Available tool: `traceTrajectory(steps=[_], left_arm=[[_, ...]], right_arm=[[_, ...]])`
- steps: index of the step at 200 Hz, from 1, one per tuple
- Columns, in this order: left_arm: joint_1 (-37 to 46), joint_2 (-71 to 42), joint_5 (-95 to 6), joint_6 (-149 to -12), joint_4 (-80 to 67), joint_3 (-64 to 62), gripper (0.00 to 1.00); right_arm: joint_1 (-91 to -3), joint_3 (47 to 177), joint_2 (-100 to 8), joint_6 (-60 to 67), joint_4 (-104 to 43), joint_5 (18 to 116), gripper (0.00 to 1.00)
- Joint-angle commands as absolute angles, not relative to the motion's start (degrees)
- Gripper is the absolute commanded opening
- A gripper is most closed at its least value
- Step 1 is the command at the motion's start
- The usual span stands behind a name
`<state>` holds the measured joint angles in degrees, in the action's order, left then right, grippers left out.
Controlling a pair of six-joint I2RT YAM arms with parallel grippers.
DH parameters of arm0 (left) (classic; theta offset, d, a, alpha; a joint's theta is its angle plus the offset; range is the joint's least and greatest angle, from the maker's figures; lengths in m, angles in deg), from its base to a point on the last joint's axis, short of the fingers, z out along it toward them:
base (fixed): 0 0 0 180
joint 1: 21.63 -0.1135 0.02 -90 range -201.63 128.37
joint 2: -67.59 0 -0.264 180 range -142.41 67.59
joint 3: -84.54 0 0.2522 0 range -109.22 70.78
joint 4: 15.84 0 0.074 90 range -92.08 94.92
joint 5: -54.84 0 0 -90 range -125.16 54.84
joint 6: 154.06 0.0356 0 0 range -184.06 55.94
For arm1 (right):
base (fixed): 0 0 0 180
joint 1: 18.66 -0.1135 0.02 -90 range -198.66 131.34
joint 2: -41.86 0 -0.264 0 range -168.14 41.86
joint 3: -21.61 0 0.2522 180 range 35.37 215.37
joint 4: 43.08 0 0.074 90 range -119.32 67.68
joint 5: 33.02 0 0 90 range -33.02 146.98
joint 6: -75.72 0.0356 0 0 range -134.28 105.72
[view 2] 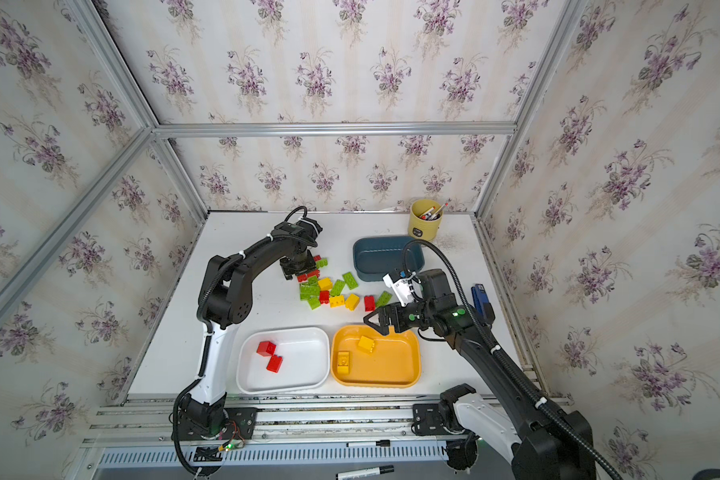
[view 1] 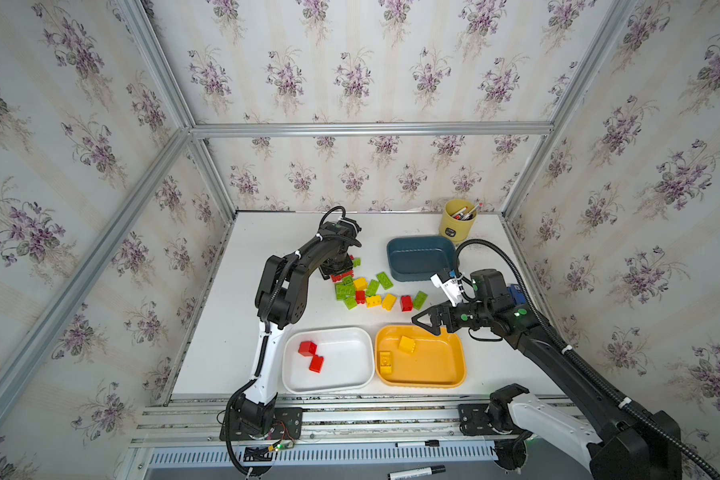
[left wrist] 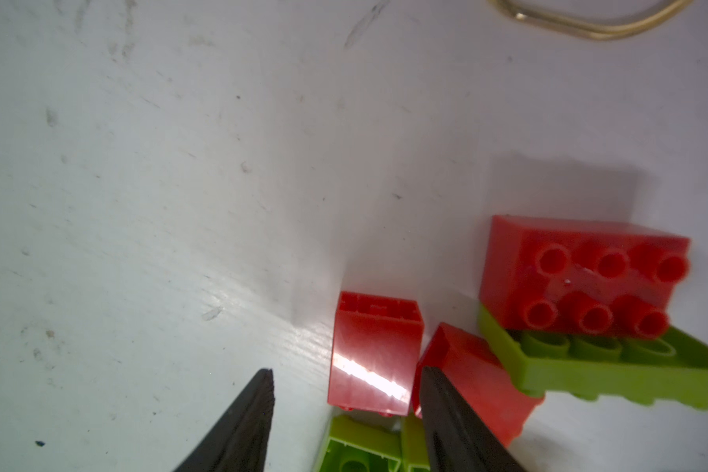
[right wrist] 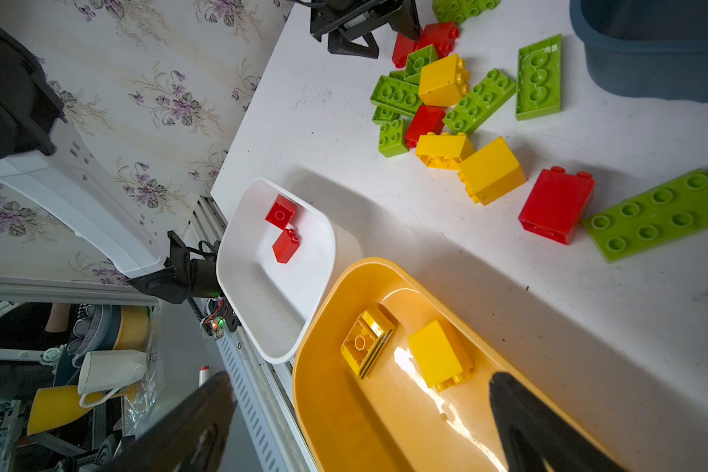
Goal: Sort the legos into containers by color
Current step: 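Move the left gripper to a red brick in the pile and grasp it, then carry the red brick with the left gripper into the white tray and release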
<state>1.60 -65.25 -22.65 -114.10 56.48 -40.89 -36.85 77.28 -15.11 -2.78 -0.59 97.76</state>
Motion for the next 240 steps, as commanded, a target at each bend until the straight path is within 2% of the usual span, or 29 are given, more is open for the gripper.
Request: traceTrajectory(steps=[1,60,63,104,115,136,184,240], left_arm=[[1.49,-65.63,-22.98,-112.89,57.64,-41.06,0.58],[1.66,-66.91,-24.97,-111.49,57.13,-41.14,0.56],[1.66,-66.89,-25.05,-111.40,57.01,-40.99,0.52],[1.40,-66.28,-24.40,-110.00,56.37,-40.06,0.32],[1.31,-65.86,-24.27,-109.44,56.32,-39.96,0.28],[1.35,-63.35,-23.49,-108.40,56.28,-39.07,0.28],[3.22,-49.68,-22.03,-103.69,55.41,-30.70,0.29],[10.19,-26.23,-24.26,-106.43,54.26,-8.63,0.30]], right_arm=[[-36.83,77.99,-15.27,-3.62,-2.51,97.95,1.00],[-36.86,78.17,-15.46,-3.71,-2.51,97.77,1.00],[-36.85,78.17,-15.45,-3.61,-2.51,97.77,1.00],[-36.77,78.51,-15.89,-3.57,-2.86,98.03,1.00],[-36.86,78.60,-15.84,-3.68,-2.78,97.86,1.00],[-36.84,78.96,-15.88,-4.01,-2.37,97.77,1.00],[-36.82,79.32,-16.56,-4.09,-3.09,98.62,1.00],[-36.90,78.92,-17.20,-4.31,-4.27,100.14,1.00]])
